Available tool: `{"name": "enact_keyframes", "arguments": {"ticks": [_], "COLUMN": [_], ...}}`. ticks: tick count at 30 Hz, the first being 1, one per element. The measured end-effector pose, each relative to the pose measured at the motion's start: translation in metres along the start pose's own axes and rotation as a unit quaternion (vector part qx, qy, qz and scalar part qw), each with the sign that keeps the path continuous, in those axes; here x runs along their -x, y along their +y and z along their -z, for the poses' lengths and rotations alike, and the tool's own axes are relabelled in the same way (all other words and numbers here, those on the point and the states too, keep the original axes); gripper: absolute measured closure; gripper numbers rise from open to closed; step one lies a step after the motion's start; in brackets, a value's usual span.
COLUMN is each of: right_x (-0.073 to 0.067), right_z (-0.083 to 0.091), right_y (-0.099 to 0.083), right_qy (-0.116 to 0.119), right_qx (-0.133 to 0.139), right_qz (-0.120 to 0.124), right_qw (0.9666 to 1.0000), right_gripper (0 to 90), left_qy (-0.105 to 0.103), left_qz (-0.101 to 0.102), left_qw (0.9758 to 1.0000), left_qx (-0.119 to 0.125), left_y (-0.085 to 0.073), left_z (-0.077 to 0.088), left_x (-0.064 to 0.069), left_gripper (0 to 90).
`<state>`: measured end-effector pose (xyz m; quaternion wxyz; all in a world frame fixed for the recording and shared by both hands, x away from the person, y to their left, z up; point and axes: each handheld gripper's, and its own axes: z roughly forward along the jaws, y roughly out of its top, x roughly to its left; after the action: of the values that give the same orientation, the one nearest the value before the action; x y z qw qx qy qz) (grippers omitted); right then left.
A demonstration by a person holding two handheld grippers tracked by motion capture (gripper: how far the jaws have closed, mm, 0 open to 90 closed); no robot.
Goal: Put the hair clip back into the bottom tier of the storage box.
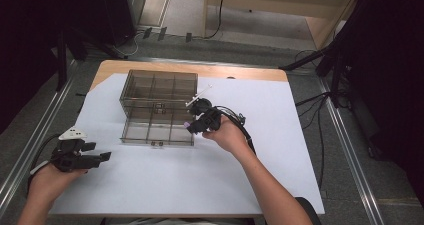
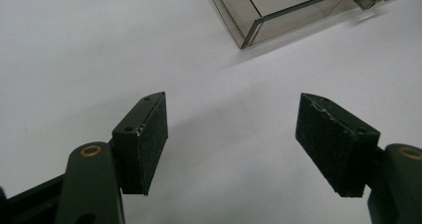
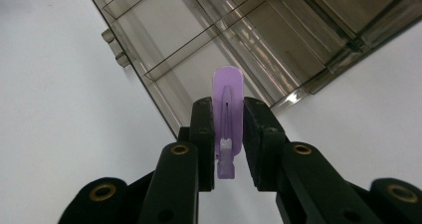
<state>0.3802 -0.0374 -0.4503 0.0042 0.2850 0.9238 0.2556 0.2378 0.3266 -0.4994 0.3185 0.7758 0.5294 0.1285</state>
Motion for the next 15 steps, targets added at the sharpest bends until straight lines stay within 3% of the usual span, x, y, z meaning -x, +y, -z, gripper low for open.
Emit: {"name": "enact_keyframes", "arguments": {"ticks": [15], "right_x": [-0.007], "right_z": [-0.014], "right_y": [0.005], "right_qy": [0.005], "right_qx": [-0.006], "right_qz": [0.008], "right_qw": [0.9999], "right_gripper": [77.3], "left_qy": [0.001], "left_qz": [-0.002], "left_qw": [1.0], "left_qx": [-0.001], "left_y": [0.0], "left_z": [-0.001], "left_x": [0.0], "left_gripper": [29.7]}}
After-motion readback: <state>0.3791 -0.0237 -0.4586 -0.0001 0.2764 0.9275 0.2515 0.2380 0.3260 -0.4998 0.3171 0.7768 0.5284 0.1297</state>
